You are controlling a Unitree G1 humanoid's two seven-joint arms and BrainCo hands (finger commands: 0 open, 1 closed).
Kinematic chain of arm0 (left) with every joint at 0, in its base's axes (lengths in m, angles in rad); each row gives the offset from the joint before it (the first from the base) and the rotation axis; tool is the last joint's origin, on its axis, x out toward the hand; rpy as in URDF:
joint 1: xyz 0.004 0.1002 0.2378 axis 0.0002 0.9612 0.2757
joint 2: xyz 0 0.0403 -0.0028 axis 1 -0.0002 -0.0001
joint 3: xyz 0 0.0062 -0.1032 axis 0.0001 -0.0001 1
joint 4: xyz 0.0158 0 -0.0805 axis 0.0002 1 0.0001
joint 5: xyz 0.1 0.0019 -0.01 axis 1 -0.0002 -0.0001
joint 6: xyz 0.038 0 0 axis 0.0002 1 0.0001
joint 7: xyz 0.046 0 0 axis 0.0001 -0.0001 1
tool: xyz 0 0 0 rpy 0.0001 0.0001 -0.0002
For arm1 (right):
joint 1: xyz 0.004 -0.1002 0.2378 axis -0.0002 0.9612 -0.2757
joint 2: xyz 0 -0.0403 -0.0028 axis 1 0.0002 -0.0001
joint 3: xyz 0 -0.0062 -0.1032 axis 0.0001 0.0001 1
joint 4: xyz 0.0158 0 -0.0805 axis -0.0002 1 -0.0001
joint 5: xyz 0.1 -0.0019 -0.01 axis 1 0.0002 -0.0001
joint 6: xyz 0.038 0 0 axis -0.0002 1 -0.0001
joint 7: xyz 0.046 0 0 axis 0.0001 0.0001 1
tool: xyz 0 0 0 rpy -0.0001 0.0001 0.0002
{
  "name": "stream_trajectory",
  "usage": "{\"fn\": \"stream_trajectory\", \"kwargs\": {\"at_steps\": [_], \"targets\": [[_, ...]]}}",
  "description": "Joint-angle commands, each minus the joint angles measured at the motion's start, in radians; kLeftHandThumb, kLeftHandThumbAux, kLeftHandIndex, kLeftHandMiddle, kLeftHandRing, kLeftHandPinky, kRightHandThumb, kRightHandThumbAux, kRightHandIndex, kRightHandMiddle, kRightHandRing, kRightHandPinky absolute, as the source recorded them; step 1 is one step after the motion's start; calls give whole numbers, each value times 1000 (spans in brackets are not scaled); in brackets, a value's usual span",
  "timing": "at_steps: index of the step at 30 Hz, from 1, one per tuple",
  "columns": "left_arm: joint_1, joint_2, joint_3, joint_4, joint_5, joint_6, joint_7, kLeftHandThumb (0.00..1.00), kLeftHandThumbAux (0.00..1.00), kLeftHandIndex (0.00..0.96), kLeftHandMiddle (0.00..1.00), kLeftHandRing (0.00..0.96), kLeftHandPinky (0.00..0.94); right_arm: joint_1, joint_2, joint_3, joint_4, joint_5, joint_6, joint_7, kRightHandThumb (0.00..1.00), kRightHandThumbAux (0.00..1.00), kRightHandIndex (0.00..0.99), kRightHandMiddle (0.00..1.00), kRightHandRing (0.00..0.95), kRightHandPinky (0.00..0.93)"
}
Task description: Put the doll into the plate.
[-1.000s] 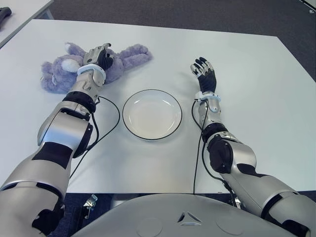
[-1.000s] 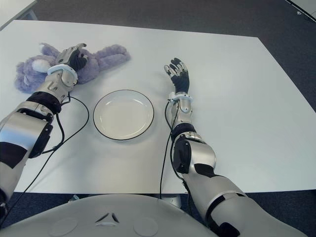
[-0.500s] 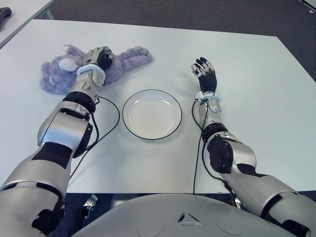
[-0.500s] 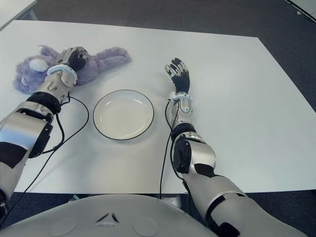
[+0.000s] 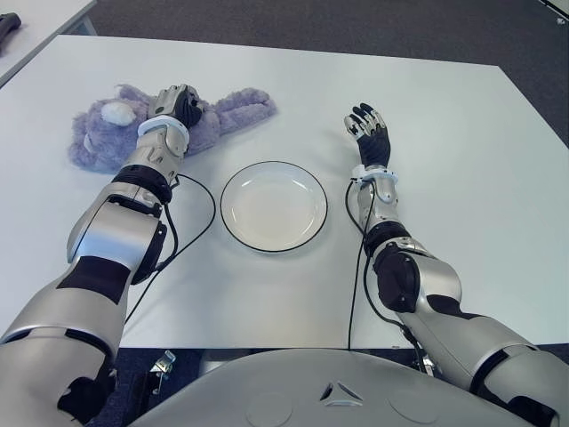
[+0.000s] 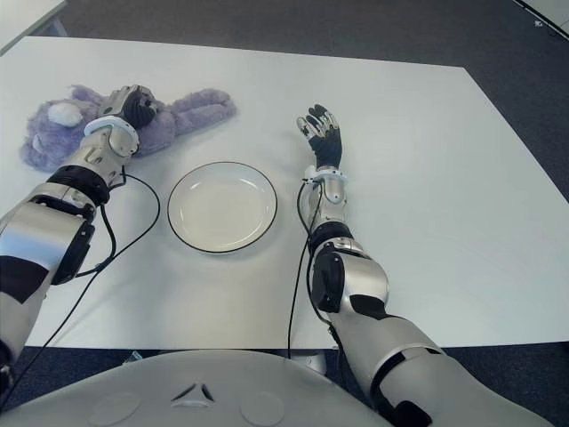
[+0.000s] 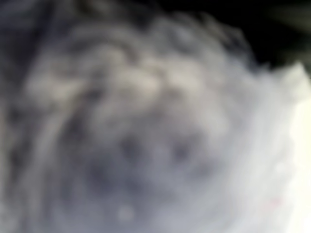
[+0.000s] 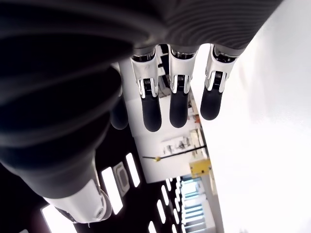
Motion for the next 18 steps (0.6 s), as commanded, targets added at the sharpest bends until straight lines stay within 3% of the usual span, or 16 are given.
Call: {"fn": "stream_trajectory", "kwargs": {"at_steps": [1,6,14,17,18], "targets": [[164,-41,-25,98,-5,71,-58,742,665,450,314,269,377,252,45,-33,118,41,5,-2,239,813,193,204,164,189],[163,-41,-26,99,-3,85,-59,739,666,449,269,181,241,253,45,-30,118,37,3,-9,250,811,211,209,171,197],[161,-43,-19,96,-12,101,-62,740,667,448,237,140,239,252,47,-32,118,40,3,-11,269,810,216,213,175,195],[160,-43,-16,92,-16,105,-65,739,670,448,234,169,335,252,48,-31,118,38,0,-13,259,811,202,206,169,183],[161,-39,-15,94,-16,102,-67,739,670,449,239,164,252,252,48,-31,118,38,-1,-14,251,812,198,202,166,182]]}}
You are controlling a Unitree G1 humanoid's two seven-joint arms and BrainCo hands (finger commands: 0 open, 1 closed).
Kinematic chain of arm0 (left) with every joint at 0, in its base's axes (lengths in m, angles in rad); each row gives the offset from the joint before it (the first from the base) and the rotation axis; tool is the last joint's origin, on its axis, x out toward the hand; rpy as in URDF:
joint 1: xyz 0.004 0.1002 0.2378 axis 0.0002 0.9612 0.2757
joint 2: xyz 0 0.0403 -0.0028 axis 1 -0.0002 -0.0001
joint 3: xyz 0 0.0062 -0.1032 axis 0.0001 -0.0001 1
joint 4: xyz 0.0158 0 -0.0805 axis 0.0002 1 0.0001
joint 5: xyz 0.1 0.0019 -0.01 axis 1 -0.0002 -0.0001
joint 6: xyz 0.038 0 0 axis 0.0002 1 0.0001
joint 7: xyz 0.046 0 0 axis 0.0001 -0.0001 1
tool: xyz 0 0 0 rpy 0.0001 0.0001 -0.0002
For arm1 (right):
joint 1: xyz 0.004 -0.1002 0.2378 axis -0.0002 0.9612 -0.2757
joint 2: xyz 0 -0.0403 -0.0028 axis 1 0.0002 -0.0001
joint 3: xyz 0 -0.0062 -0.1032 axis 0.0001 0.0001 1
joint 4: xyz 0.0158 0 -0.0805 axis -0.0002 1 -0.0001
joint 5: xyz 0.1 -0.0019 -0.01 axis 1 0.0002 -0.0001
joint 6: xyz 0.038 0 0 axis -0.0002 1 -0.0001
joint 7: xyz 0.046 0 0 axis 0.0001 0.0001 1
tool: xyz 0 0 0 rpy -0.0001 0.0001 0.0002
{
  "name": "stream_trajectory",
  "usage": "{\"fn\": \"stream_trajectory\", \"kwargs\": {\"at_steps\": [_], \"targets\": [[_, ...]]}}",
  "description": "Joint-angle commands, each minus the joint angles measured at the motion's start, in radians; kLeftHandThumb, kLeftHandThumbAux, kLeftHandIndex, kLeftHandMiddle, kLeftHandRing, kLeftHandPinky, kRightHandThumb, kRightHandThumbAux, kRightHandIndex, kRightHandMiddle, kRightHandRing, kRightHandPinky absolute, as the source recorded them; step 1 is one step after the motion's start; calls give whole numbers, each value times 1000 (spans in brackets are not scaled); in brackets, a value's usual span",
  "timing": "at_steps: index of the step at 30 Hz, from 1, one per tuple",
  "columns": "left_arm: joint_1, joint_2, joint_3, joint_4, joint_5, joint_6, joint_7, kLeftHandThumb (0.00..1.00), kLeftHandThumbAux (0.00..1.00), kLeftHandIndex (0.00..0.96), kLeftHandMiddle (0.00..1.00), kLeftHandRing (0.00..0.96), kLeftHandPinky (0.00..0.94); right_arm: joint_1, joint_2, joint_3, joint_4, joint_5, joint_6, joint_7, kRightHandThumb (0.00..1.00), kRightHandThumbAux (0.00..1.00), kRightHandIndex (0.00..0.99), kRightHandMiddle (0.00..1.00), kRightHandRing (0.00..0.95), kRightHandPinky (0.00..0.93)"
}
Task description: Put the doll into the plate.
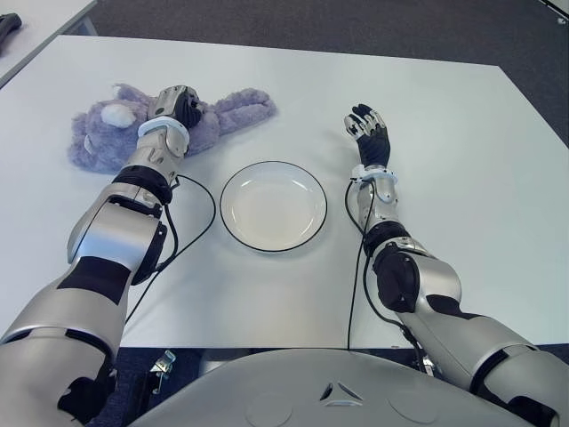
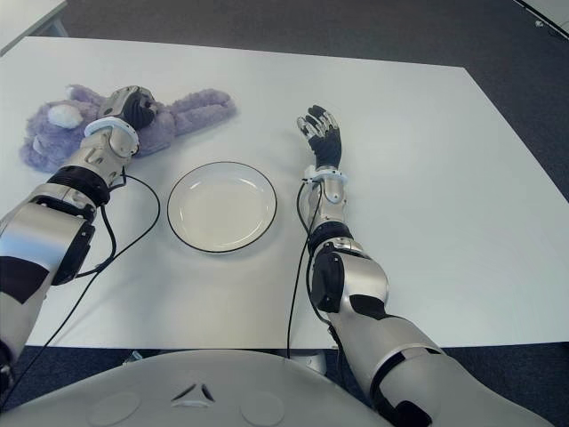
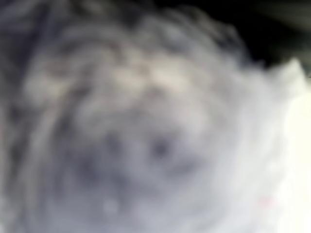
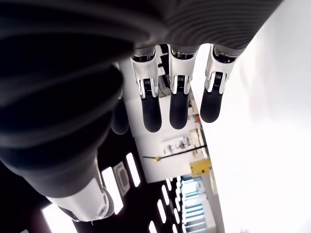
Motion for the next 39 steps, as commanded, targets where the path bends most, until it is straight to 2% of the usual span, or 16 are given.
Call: {"fn": "stream_trajectory", "kwargs": {"at_steps": [1,4,6,8,9,11,13,14,15,17,20,23,25,26,28,39], "targets": [[159,-37,-15,96,-15,87,-69,739,670,449,239,163,238,253,45,-30,118,36,0,-16,248,812,198,201,166,182],[159,-36,-18,95,-13,86,-69,741,671,450,243,158,241,252,45,-29,118,34,2,-19,245,812,204,200,166,194],[159,-36,-18,95,-12,86,-66,742,672,449,243,180,342,252,45,-27,118,33,2,-21,253,811,217,206,170,198],[157,-35,-17,91,-14,88,-67,742,672,449,243,184,355,252,45,-27,118,32,2,-22,257,810,219,207,170,198],[157,-36,-11,89,-19,91,-66,741,673,449,263,249,435,253,45,-26,118,32,1,-23,257,810,220,208,171,197],[156,-37,-6,89,-26,95,-69,840,653,501,430,518,608,253,46,-26,118,32,0,-25,254,810,220,210,171,192],[155,-38,-4,90,-27,97,-75,848,653,462,473,523,590,253,47,-27,118,32,-2,-27,252,812,220,211,171,190],[155,-38,-4,90,-27,99,-77,851,652,480,466,632,689,253,47,-27,118,32,-3,-28,250,814,220,211,173,192],[154,-38,-6,90,-25,100,-80,851,652,485,464,661,715,253,48,-26,118,31,-3,-30,248,815,220,210,173,193],[154,-38,-8,90,-23,102,-82,849,654,460,476,648,687,253,48,-26,118,31,-4,-31,245,816,215,209,174,194],[153,-40,-5,90,-26,107,-81,844,658,429,493,710,792,253,48,-25,118,30,-4,-31,240,816,211,208,175,197],[154,-42,1,89,-32,107,-74,841,663,415,494,685,682,254,48,-24,118,29,-6,-30,238,810,208,209,174,199],[155,-44,4,88,-34,105,-69,842,663,415,491,675,658,254,48,-24,118,29,-7,-29,237,810,208,209,174,199],[155,-44,6,88,-35,103,-64,841,664,410,496,696,729,254,48,-24,118,29,-7,-29,238,809,213,213,175,199],[157,-46,13,87,-41,99,-51,842,664,406,506,718,763,255,48,-24,118,29,-8,-29,240,808,216,216,176,198],[164,-54,33,86,-53,92,-3,846,663,408,536,780,803,254,46,-21,119,26,-1,-38,241,801,243,212,163,183]]}}
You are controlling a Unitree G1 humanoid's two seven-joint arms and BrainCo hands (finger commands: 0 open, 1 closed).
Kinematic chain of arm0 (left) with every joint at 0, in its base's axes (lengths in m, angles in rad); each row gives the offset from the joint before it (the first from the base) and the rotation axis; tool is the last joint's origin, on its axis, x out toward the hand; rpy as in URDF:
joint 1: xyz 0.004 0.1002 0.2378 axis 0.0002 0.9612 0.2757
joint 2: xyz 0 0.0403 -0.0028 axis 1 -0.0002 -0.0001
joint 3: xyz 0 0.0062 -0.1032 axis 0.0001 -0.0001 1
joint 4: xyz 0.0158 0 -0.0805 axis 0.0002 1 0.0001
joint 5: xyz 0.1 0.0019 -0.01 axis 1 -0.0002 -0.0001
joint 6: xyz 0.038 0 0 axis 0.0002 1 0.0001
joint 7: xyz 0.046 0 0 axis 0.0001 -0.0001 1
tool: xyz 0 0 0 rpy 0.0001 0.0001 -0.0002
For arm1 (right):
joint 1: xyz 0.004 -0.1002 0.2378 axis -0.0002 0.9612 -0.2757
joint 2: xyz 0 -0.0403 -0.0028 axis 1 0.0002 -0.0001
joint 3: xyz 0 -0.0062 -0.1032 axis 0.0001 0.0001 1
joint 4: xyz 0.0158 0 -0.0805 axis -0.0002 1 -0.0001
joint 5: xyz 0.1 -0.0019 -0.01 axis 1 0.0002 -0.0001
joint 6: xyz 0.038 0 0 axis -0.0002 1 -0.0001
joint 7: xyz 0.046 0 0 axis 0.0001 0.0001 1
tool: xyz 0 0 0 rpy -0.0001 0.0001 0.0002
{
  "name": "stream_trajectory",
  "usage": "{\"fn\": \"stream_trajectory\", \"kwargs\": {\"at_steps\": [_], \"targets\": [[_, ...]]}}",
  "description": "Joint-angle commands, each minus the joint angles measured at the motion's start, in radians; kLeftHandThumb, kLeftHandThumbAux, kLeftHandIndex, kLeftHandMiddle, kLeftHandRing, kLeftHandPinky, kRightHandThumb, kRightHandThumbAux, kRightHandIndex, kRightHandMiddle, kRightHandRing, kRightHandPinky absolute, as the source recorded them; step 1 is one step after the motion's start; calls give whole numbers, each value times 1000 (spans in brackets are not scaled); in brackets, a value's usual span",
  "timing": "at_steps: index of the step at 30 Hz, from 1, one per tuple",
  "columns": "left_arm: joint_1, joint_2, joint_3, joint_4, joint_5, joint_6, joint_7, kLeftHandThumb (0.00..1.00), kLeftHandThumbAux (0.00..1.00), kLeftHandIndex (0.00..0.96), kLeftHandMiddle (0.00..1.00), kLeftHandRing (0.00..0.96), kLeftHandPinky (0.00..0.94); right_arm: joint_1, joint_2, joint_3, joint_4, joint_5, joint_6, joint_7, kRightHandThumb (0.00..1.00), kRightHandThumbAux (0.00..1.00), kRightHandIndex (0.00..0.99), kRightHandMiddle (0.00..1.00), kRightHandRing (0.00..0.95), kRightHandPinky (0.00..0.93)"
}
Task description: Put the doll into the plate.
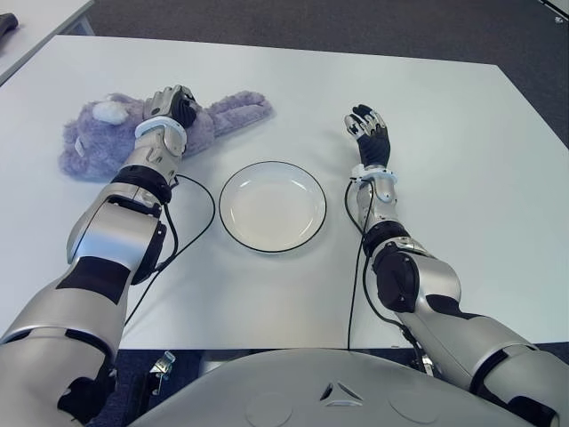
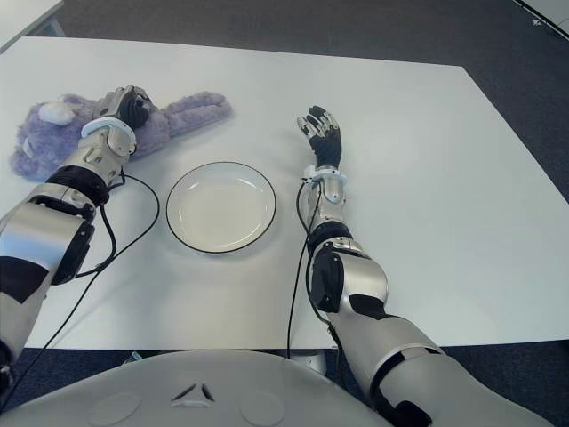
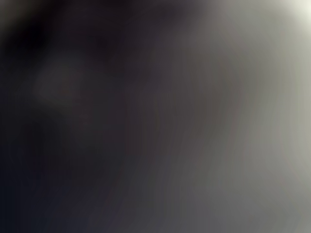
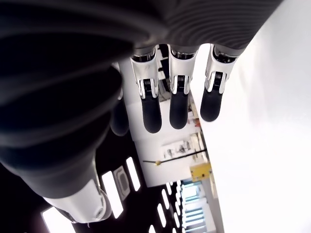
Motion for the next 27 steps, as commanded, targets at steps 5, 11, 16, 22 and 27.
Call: {"fn": "stream_trajectory", "kwargs": {"at_steps": [5,11,16,22,27], "targets": [[164,-57,9,87,-37,61,-4,847,663,409,542,786,793,255,44,-20,119,25,-4,-22,244,808,246,216,172,196],[164,-56,10,87,-33,57,4,847,663,408,539,777,771,253,44,-19,120,24,4,-28,250,811,252,220,175,196],[164,-56,14,87,-35,55,11,846,664,407,537,779,783,253,44,-17,120,23,6,-30,258,806,254,221,176,198],[162,-56,20,87,-39,51,17,846,664,407,532,772,769,252,45,-14,120,21,7,-33,270,808,254,225,180,201],[163,-56,25,86,-42,45,27,848,663,407,536,783,805,251,45,-12,120,20,8,-36,279,811,252,227,183,203]]}}
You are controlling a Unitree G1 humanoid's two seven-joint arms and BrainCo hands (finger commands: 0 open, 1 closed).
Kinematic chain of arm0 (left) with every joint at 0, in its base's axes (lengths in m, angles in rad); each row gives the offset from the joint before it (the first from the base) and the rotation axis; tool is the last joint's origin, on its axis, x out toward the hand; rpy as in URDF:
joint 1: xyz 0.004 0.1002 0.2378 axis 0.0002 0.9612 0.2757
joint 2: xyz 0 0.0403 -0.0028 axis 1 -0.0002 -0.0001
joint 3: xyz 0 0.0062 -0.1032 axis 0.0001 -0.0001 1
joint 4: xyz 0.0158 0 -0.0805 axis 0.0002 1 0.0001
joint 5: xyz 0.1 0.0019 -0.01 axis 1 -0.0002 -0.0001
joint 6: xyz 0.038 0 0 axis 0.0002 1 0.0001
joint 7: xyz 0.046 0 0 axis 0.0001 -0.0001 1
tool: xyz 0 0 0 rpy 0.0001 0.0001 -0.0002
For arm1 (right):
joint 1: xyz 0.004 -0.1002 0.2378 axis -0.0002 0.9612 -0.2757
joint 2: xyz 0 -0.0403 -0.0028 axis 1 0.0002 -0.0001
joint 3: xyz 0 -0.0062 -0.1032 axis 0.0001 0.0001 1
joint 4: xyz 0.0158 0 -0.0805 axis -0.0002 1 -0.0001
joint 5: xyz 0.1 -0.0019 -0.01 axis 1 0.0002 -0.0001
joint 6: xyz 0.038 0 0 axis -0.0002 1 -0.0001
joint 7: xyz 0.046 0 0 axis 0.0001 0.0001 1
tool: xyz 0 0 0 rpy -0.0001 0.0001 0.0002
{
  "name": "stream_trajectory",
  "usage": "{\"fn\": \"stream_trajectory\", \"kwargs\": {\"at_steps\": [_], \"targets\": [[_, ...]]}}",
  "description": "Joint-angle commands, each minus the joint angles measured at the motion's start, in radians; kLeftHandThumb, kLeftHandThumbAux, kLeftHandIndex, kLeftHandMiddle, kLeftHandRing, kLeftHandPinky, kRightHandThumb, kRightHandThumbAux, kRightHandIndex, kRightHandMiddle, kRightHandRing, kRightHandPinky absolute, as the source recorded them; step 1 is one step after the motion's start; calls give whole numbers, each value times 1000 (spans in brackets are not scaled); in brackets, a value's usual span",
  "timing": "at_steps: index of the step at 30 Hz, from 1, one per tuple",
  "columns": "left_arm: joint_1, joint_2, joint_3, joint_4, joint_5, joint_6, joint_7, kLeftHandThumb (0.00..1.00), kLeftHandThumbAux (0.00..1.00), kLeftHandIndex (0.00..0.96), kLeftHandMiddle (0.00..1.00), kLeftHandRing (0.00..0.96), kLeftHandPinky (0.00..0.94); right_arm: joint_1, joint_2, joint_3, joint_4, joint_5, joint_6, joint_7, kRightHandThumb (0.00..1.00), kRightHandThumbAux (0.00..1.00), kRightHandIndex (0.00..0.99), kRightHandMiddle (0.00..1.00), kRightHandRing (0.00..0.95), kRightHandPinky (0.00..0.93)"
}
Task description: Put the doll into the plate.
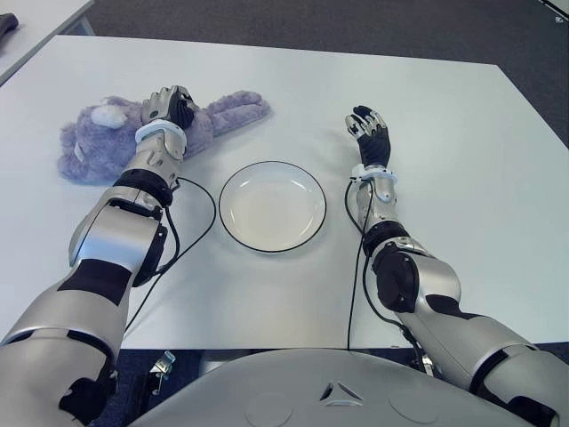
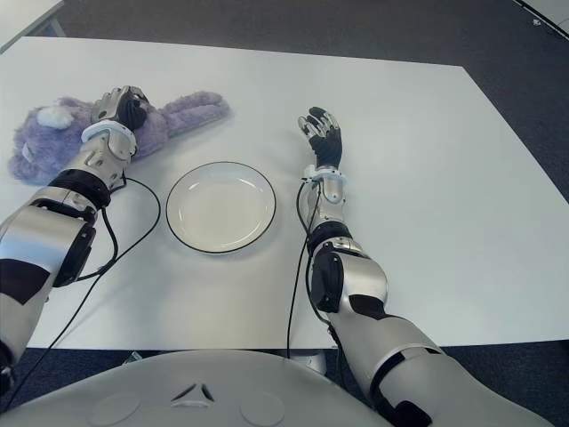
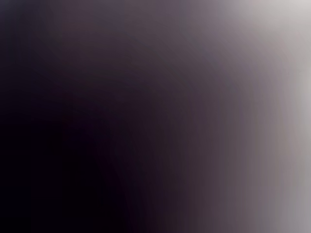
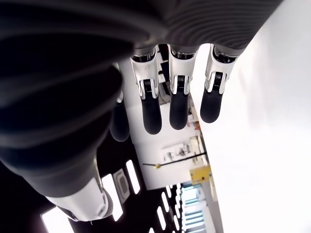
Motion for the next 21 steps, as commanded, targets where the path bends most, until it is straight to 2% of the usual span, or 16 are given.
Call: {"fn": "stream_trajectory", "kwargs": {"at_steps": [1,13,17,21], "targets": [[147,-48,6,86,-37,43,-37,848,663,407,537,784,804,251,45,-16,120,20,8,-19,280,812,253,227,183,203],[121,-54,7,71,-36,43,-12,847,664,404,537,787,803,251,46,-11,120,17,8,-28,279,811,251,229,193,218],[65,-80,-7,19,-23,86,24,847,664,404,531,780,797,251,46,-12,120,18,11,-23,298,799,256,229,196,227],[63,-86,-14,-12,-18,96,45,847,664,404,531,780,798,251,47,-10,120,16,10,-26,300,797,259,228,196,228]]}}
